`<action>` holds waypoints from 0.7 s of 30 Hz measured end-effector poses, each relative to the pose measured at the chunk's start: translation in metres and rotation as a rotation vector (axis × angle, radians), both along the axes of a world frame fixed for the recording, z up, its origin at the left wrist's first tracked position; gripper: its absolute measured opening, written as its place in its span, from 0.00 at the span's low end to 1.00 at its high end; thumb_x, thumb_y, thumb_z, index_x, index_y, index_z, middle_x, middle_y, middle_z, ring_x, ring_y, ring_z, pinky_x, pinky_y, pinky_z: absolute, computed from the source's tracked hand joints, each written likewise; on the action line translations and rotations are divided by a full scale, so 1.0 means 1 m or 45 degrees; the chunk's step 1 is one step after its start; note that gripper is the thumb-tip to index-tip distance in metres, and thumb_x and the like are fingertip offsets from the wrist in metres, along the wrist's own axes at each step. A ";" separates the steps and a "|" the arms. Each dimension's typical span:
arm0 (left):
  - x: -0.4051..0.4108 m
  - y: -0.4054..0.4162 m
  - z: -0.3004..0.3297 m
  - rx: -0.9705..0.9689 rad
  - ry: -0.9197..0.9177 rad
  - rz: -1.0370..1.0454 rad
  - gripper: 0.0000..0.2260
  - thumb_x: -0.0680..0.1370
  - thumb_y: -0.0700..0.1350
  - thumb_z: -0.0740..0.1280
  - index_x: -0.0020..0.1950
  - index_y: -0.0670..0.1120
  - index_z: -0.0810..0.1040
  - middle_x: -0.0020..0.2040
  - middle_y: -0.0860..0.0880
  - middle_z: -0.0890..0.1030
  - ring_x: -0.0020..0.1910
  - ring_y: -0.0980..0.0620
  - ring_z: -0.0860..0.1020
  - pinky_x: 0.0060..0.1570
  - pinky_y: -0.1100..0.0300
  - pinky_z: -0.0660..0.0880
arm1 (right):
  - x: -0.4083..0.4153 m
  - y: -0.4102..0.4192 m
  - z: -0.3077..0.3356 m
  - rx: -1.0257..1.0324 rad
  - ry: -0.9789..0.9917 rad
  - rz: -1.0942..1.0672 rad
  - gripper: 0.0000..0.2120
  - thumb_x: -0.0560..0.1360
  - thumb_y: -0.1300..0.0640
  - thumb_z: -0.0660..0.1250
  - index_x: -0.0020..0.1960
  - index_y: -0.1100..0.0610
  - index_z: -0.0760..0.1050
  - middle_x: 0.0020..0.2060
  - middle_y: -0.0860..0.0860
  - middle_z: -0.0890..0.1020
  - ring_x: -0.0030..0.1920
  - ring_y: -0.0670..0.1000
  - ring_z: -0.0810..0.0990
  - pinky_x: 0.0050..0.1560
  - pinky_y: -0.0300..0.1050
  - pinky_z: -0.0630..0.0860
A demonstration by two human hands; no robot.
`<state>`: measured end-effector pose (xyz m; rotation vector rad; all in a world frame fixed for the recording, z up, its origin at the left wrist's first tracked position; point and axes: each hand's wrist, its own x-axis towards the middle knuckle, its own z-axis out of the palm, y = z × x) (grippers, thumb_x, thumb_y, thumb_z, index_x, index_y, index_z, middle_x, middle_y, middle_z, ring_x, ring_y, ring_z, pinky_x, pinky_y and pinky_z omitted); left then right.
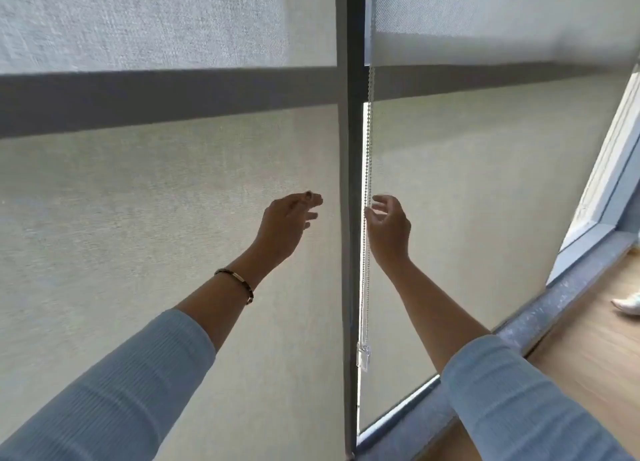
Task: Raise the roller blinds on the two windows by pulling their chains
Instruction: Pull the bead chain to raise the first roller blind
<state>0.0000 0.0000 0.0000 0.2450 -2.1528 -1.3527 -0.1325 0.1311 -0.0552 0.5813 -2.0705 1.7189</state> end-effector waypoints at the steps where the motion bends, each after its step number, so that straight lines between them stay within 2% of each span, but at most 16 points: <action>1: -0.009 0.001 0.002 0.058 0.017 0.004 0.16 0.86 0.47 0.58 0.66 0.40 0.79 0.62 0.43 0.84 0.59 0.45 0.83 0.64 0.44 0.78 | -0.010 -0.001 0.001 -0.007 0.000 0.015 0.13 0.79 0.60 0.68 0.63 0.62 0.75 0.56 0.55 0.84 0.54 0.53 0.83 0.46 0.27 0.72; 5: -0.031 0.008 0.013 0.123 0.039 0.067 0.16 0.86 0.46 0.60 0.64 0.38 0.80 0.58 0.42 0.86 0.54 0.43 0.85 0.60 0.44 0.81 | -0.033 -0.010 0.000 0.073 0.043 0.118 0.16 0.79 0.54 0.70 0.62 0.60 0.76 0.49 0.55 0.86 0.47 0.53 0.85 0.47 0.41 0.81; 7: -0.038 0.011 0.015 0.101 0.044 0.093 0.14 0.85 0.44 0.61 0.63 0.38 0.80 0.56 0.42 0.86 0.52 0.43 0.86 0.57 0.44 0.82 | -0.037 -0.010 -0.002 0.008 0.010 0.166 0.13 0.79 0.54 0.70 0.59 0.61 0.78 0.46 0.57 0.86 0.43 0.56 0.86 0.46 0.52 0.85; 9: -0.043 0.014 0.017 0.055 0.045 0.119 0.12 0.84 0.43 0.63 0.61 0.38 0.81 0.54 0.43 0.87 0.50 0.44 0.87 0.55 0.44 0.83 | -0.037 -0.007 -0.008 -0.076 -0.001 0.215 0.07 0.79 0.56 0.69 0.52 0.59 0.80 0.38 0.57 0.86 0.36 0.57 0.86 0.41 0.58 0.85; 11: -0.048 0.016 0.021 0.027 0.053 0.130 0.10 0.83 0.42 0.65 0.59 0.39 0.82 0.51 0.44 0.87 0.47 0.45 0.87 0.54 0.44 0.83 | -0.034 -0.003 -0.013 -0.091 0.029 0.266 0.05 0.80 0.57 0.68 0.46 0.56 0.80 0.32 0.54 0.84 0.31 0.54 0.84 0.38 0.58 0.84; 15: -0.054 0.025 0.030 -0.035 0.094 0.135 0.08 0.82 0.41 0.67 0.58 0.40 0.82 0.48 0.45 0.88 0.44 0.46 0.88 0.51 0.44 0.84 | -0.024 0.005 -0.016 -0.159 -0.032 0.321 0.04 0.76 0.56 0.73 0.44 0.56 0.82 0.29 0.48 0.83 0.29 0.48 0.83 0.42 0.57 0.84; 18: -0.055 0.035 0.037 -0.064 0.141 0.091 0.07 0.81 0.43 0.69 0.55 0.41 0.82 0.43 0.45 0.88 0.39 0.44 0.87 0.47 0.45 0.85 | -0.013 0.013 -0.017 -0.272 -0.099 0.359 0.05 0.74 0.57 0.75 0.43 0.58 0.82 0.29 0.51 0.84 0.30 0.52 0.85 0.43 0.58 0.85; 21: -0.056 0.046 0.043 -0.070 0.172 0.046 0.08 0.80 0.46 0.71 0.53 0.42 0.81 0.43 0.43 0.88 0.39 0.44 0.88 0.46 0.46 0.85 | -0.002 0.025 -0.017 -0.334 -0.135 0.415 0.07 0.72 0.57 0.77 0.43 0.59 0.81 0.30 0.53 0.85 0.31 0.54 0.86 0.41 0.56 0.85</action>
